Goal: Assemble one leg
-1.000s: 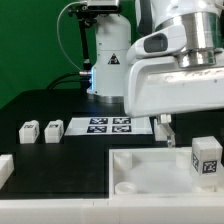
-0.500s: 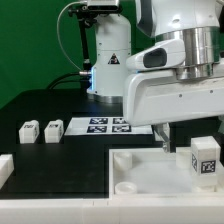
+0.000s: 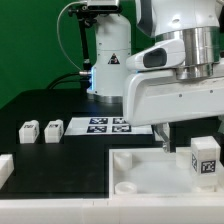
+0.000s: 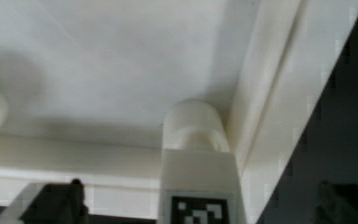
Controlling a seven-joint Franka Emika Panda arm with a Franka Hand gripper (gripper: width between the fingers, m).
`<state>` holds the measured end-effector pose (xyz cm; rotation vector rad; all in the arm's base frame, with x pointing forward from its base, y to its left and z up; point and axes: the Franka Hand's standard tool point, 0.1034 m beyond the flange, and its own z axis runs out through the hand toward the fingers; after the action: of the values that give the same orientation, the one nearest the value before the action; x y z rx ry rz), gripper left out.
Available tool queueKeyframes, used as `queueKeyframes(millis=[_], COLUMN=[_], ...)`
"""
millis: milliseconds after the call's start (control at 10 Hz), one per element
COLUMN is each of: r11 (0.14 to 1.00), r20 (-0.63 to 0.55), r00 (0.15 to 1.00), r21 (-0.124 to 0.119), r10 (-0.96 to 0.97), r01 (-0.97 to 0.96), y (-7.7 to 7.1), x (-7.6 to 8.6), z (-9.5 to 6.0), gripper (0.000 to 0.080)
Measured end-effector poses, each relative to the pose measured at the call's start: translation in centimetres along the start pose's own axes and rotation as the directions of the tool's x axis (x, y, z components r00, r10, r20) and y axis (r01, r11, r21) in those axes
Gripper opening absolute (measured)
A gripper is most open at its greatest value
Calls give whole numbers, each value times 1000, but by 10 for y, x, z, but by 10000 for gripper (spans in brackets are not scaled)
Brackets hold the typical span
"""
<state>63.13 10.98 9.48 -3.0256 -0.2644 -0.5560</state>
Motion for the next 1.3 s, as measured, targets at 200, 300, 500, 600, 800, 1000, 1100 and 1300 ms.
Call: queueKeyframes(millis=[200, 300, 500, 600, 800, 1000, 1100, 1300], r11=[999, 999, 998, 998, 998, 997, 997, 994], r20=[237, 247, 336, 435, 461, 477, 475, 476], r00=[971, 968, 941, 900, 887, 878, 879, 875], r21=[22, 27, 33, 40, 41, 36, 36, 15], r10=[27, 28, 31, 27, 29, 42, 43, 88], r01=[-33, -36, -45, -49, -54, -68, -68, -108], y=[-5, -6, -3, -2, -1, -2, -2, -2], x=[-25, -5, -3, -3, 6, 7, 6, 6], z=[3, 1, 6, 4, 16, 13, 14, 14], gripper=[649, 649, 649, 649, 649, 649, 649, 531])
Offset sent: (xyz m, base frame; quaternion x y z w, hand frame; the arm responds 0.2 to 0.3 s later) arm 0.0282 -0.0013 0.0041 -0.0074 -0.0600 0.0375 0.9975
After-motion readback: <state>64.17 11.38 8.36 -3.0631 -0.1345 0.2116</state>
